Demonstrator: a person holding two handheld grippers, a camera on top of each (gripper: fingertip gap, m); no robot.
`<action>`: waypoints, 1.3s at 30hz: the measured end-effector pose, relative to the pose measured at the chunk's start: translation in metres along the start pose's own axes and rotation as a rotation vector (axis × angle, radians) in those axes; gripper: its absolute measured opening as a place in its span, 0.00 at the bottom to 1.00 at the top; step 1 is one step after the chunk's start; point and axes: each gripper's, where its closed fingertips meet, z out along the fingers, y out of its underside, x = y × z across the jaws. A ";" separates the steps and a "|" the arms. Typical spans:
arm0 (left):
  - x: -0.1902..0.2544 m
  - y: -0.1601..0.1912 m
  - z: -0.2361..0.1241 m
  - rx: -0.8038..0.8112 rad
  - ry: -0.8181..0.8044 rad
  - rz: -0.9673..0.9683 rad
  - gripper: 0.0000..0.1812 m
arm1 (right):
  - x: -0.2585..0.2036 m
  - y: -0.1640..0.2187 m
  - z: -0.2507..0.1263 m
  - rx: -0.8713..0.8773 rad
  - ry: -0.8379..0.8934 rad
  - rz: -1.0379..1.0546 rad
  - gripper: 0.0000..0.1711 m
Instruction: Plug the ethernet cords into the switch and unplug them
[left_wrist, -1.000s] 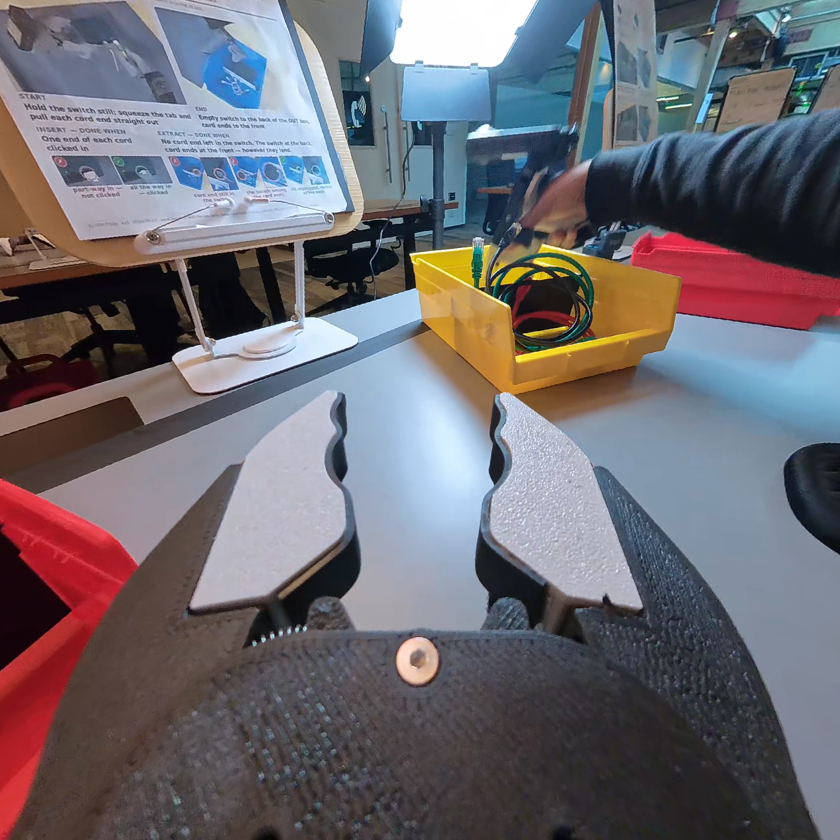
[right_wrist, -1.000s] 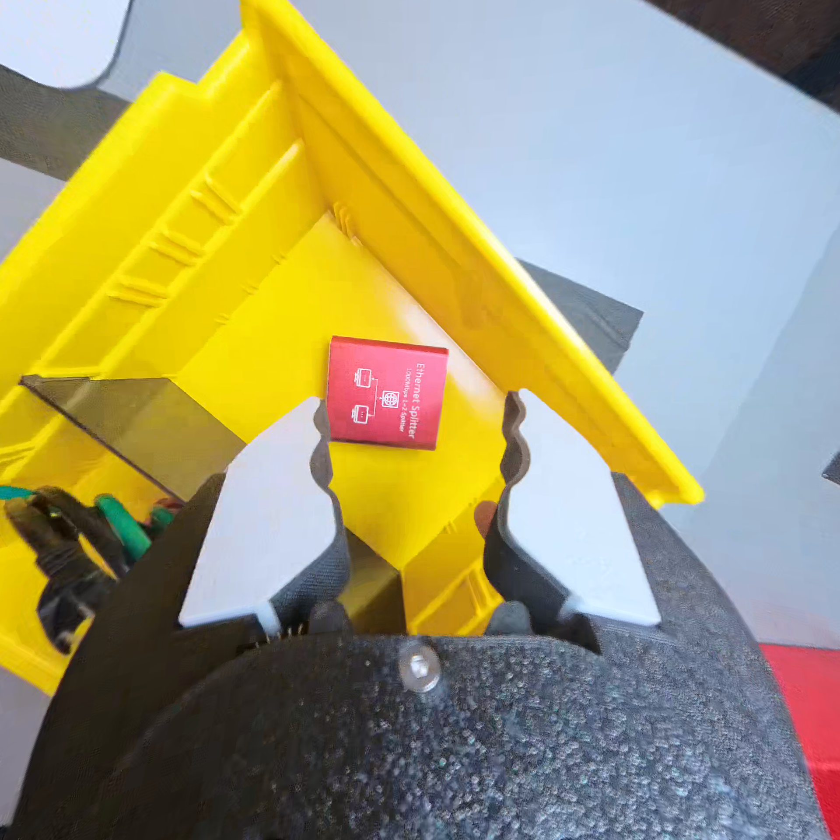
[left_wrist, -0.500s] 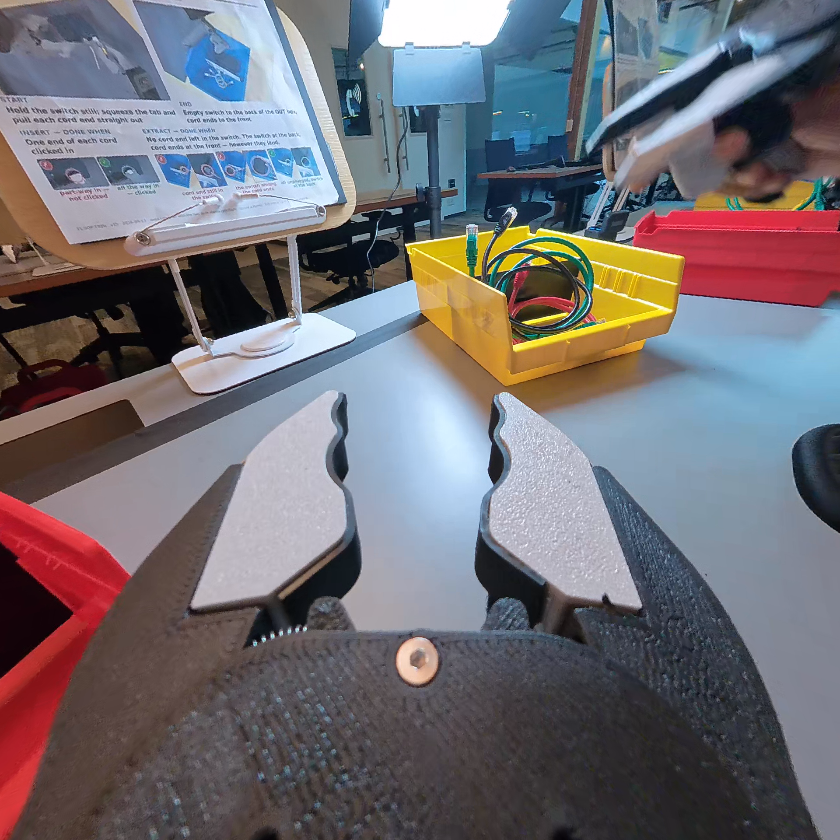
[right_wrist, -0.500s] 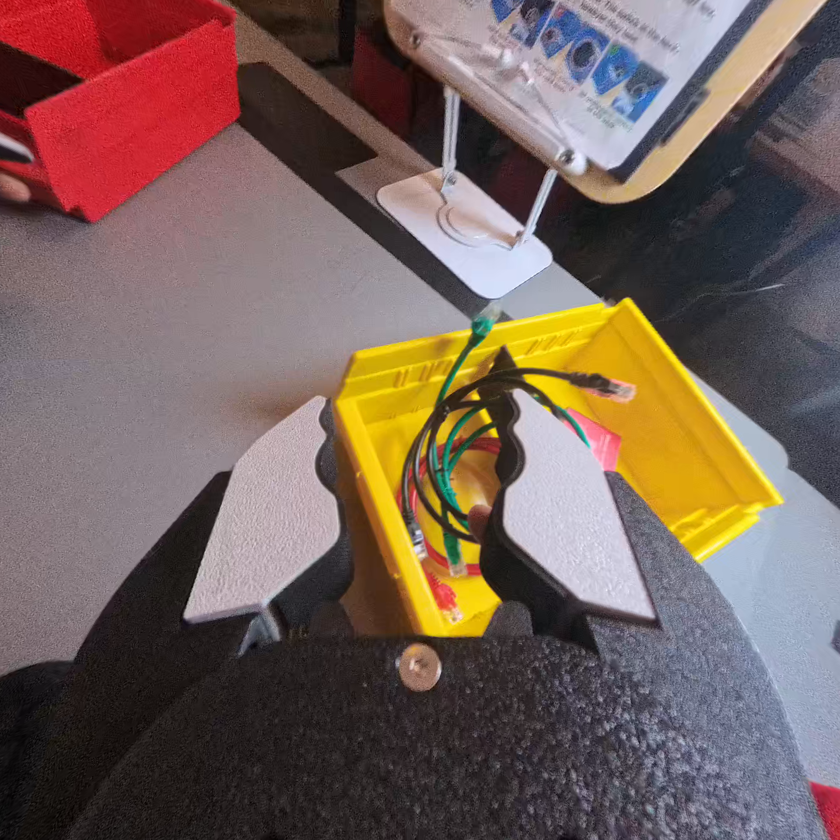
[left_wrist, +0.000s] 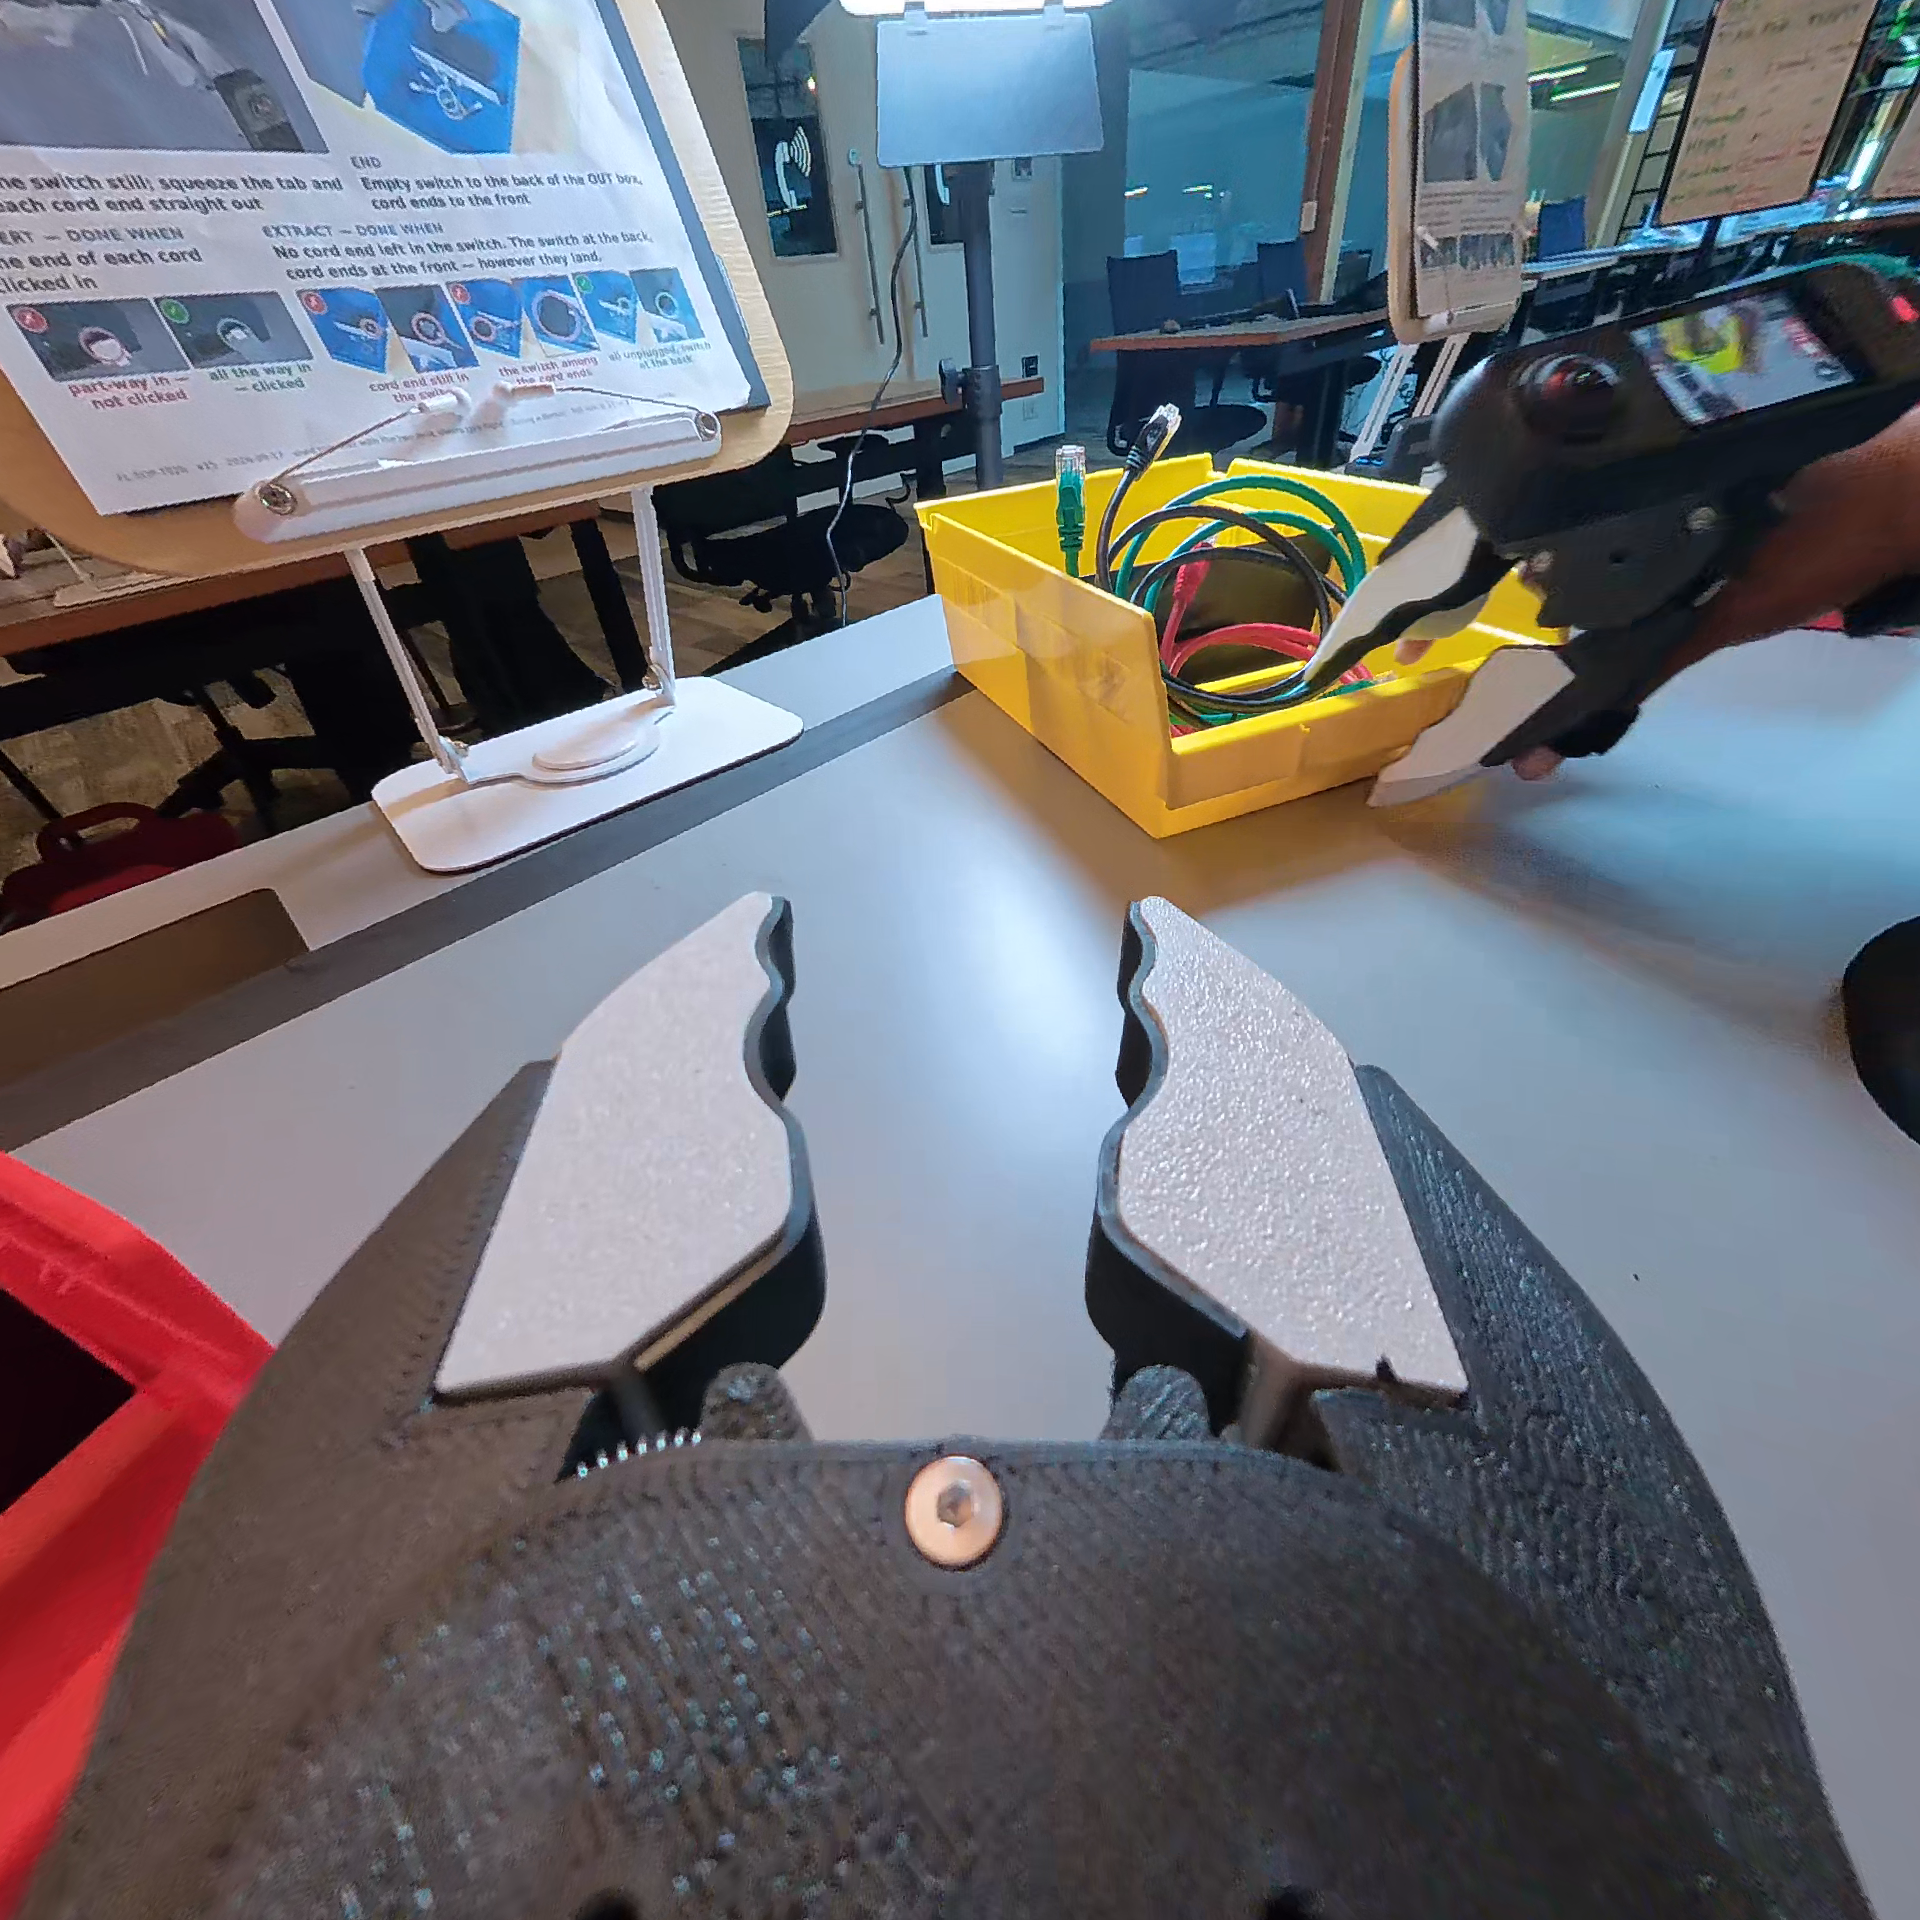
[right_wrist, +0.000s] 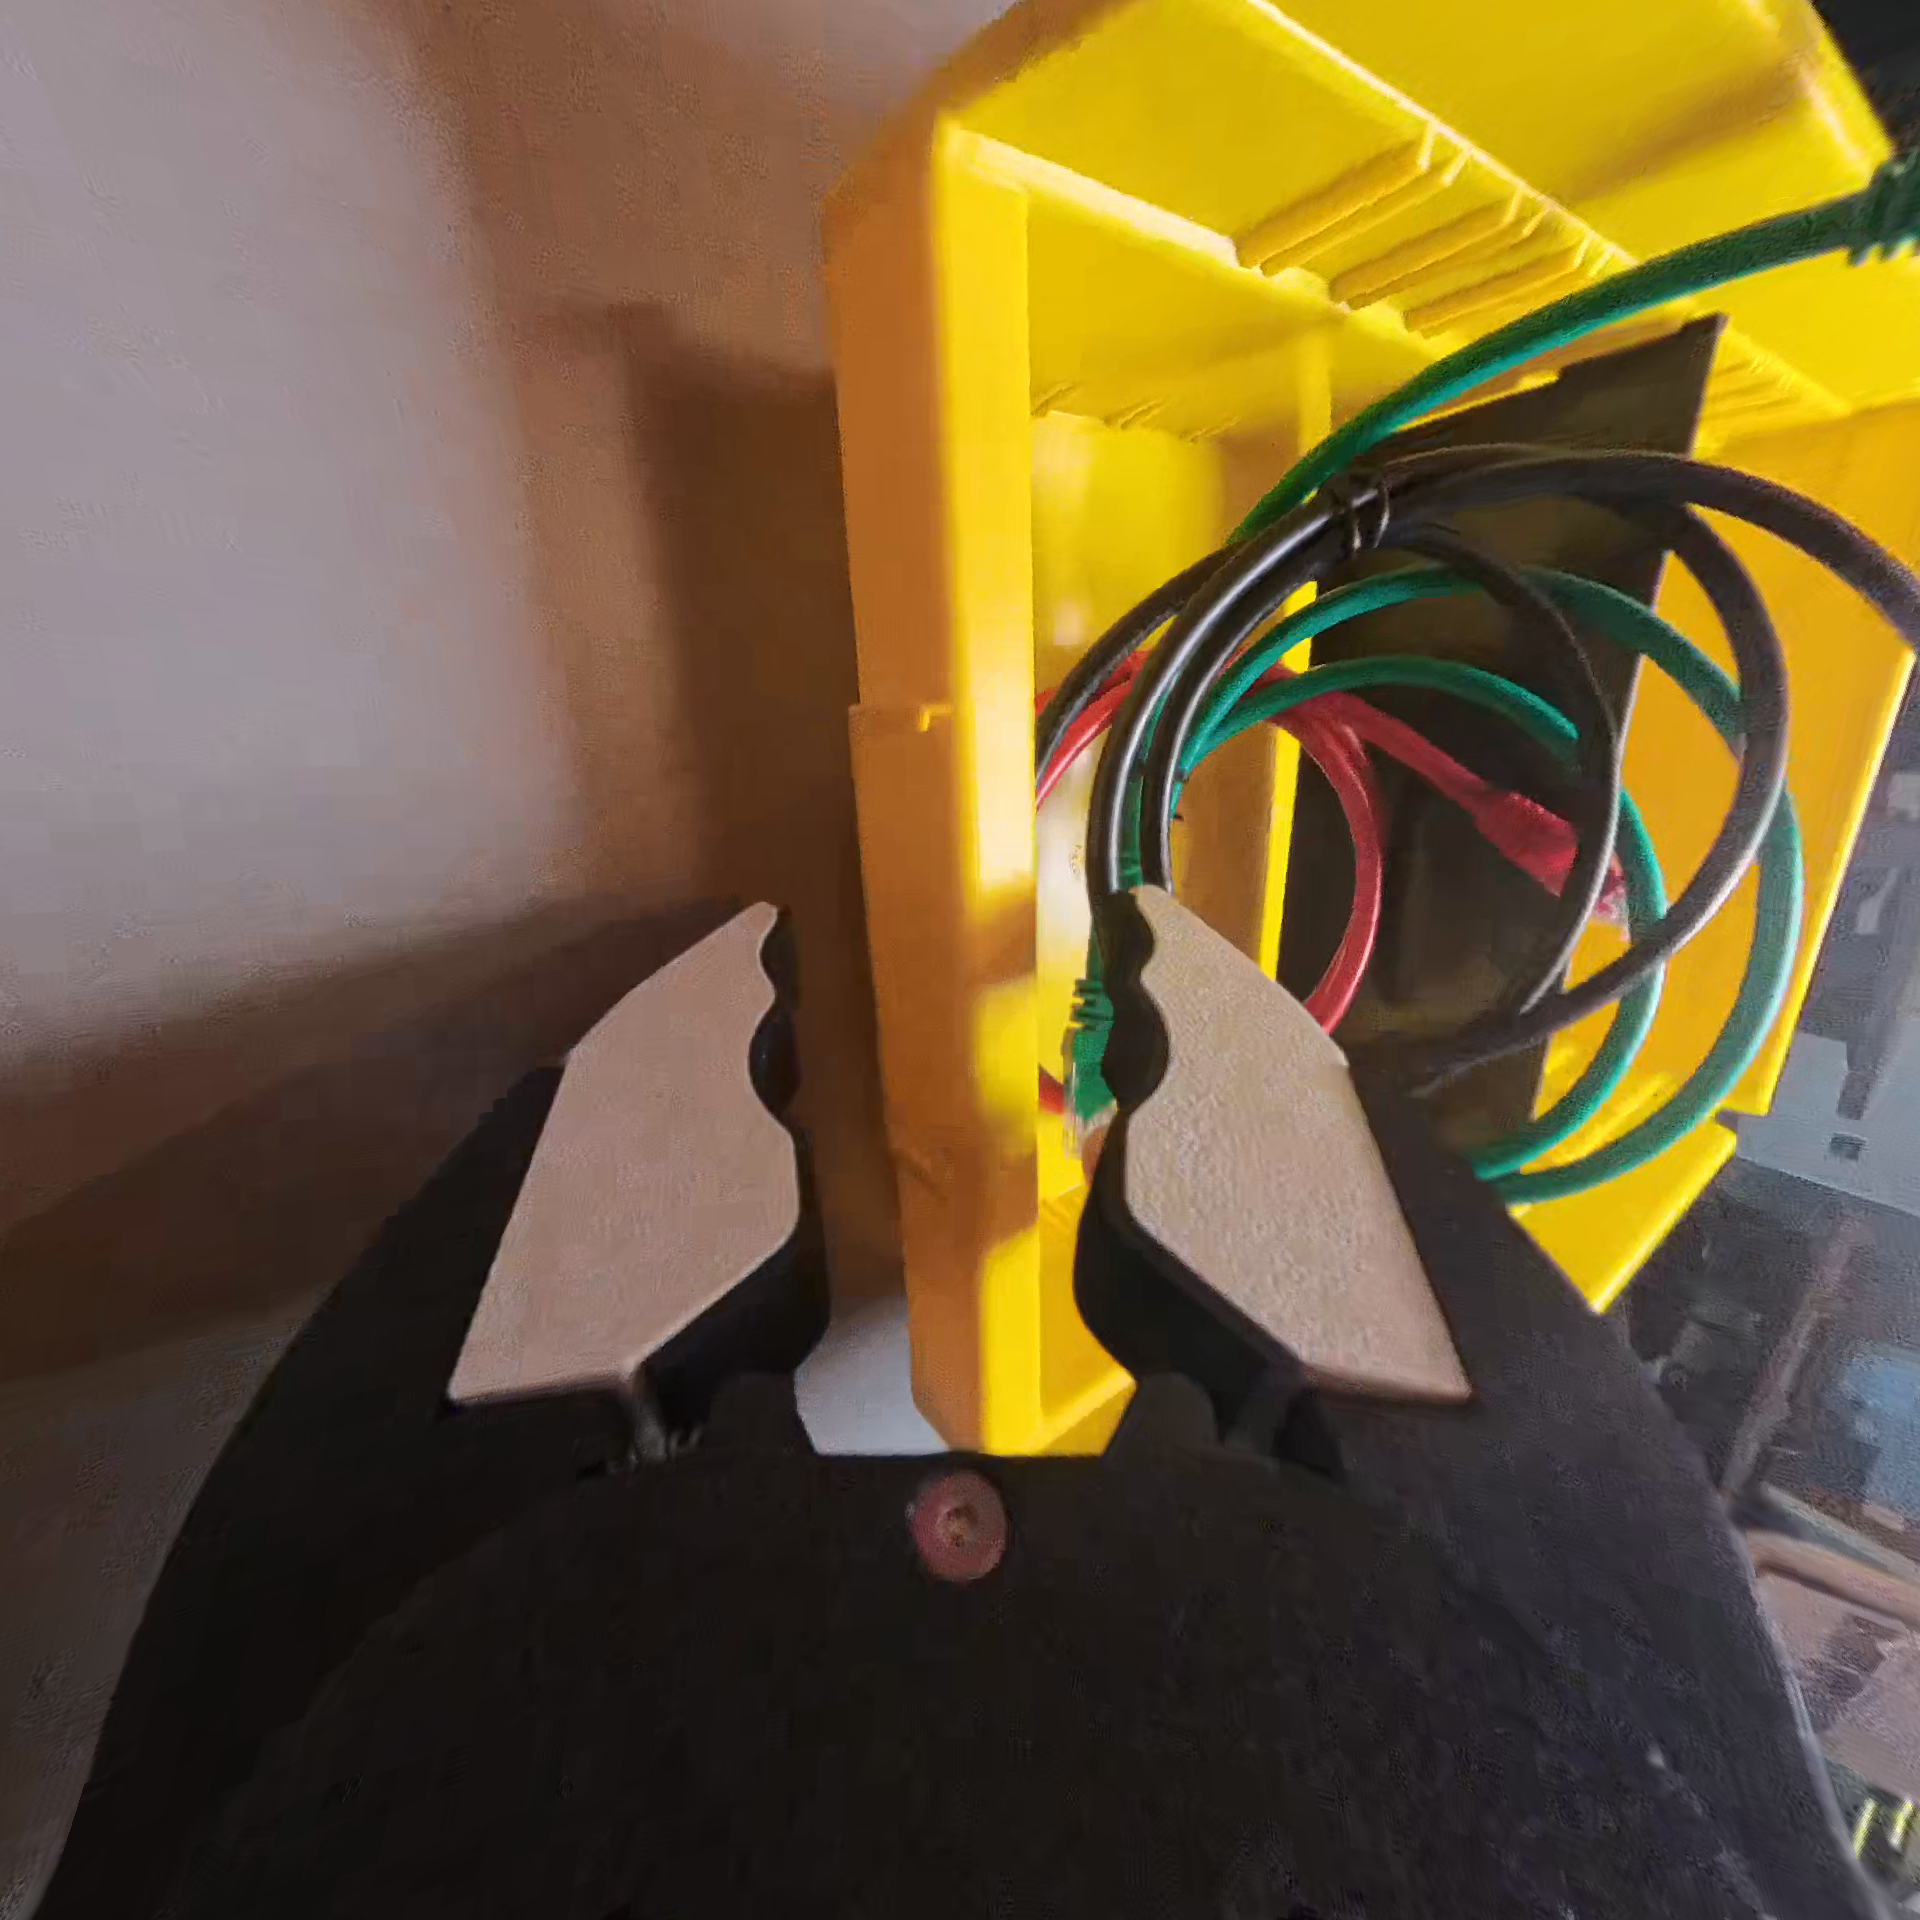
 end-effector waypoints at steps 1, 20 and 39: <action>0.000 0.001 0.000 -0.004 0.003 0.000 0.33 | 0.001 -0.004 0.005 -0.008 -0.004 -0.033 0.31; -0.110 0.064 -0.099 -0.605 -0.158 0.178 0.39 | -0.062 -0.001 -0.036 0.117 0.083 -0.273 0.18; -0.125 0.121 -0.072 -0.793 -0.059 0.559 0.20 | -0.105 -0.008 -0.074 0.286 0.167 -0.345 0.18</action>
